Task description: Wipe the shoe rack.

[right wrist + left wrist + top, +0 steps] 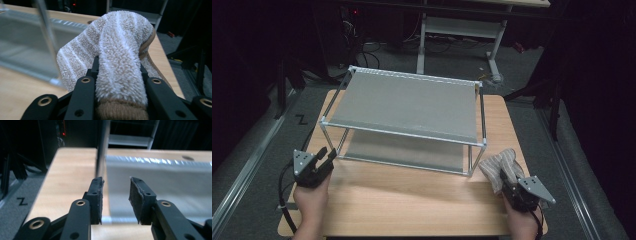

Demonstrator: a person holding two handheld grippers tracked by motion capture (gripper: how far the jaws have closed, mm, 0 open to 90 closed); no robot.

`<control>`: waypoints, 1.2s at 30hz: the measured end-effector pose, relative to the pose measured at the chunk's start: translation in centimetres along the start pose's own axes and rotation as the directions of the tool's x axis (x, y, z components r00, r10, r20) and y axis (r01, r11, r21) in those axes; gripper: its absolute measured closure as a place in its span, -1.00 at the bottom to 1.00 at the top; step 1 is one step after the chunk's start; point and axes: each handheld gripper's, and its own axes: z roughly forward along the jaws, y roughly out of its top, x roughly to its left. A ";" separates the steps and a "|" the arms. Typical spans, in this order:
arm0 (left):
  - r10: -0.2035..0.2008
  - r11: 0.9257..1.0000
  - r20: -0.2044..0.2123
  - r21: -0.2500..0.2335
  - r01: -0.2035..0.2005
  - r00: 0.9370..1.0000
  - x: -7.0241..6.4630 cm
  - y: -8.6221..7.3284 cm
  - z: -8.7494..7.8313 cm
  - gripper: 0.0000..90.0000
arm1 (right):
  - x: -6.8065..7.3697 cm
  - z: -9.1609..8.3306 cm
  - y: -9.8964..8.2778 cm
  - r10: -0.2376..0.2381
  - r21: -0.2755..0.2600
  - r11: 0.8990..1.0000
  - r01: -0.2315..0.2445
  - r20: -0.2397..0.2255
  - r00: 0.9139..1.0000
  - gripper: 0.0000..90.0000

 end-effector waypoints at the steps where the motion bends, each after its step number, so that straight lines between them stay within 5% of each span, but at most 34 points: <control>1: 0.008 1.000 0.011 0.007 -0.008 1.000 -0.5 -0.4 -0.2 0.37 | -0.2 0.4 0.3 0.006 0.000 1.000 -0.006 0.004 1.000 0.59; 6: 0.054 0.998 0.092 0.004 -0.055 0.994 -3.4 -1.2 -1.2 0.29 | -0.5 3.0 2.0 0.026 0.005 1.000 -0.026 -0.028 0.999 0.59; 13: 0.096 0.994 0.167 -0.069 -0.086 0.981 -6.1 -1.6 -3.1 0.24 | 1.4 4.8 2.7 0.005 0.008 1.000 -0.004 -0.098 0.995 0.59; 21: 0.069 0.995 0.189 -0.082 -0.054 0.980 -6.1 -1.7 -3.7 0.23 | 3.2 3.6 1.8 -0.024 -0.009 1.000 0.023 -0.151 0.988 0.60; 32: 0.097 0.994 0.229 -0.080 -0.081 0.969 -7.3 -1.8 -3.7 0.22 | 6.7 0.1 0.5 -0.096 -0.028 0.995 0.092 -0.227 0.969 0.60; 36: 0.103 0.993 0.236 -0.077 -0.087 0.966 -7.5 -1.9 -3.6 0.22 | 6.8 -1.2 0.1 -0.080 -0.044 0.996 0.072 -0.234 0.969 0.59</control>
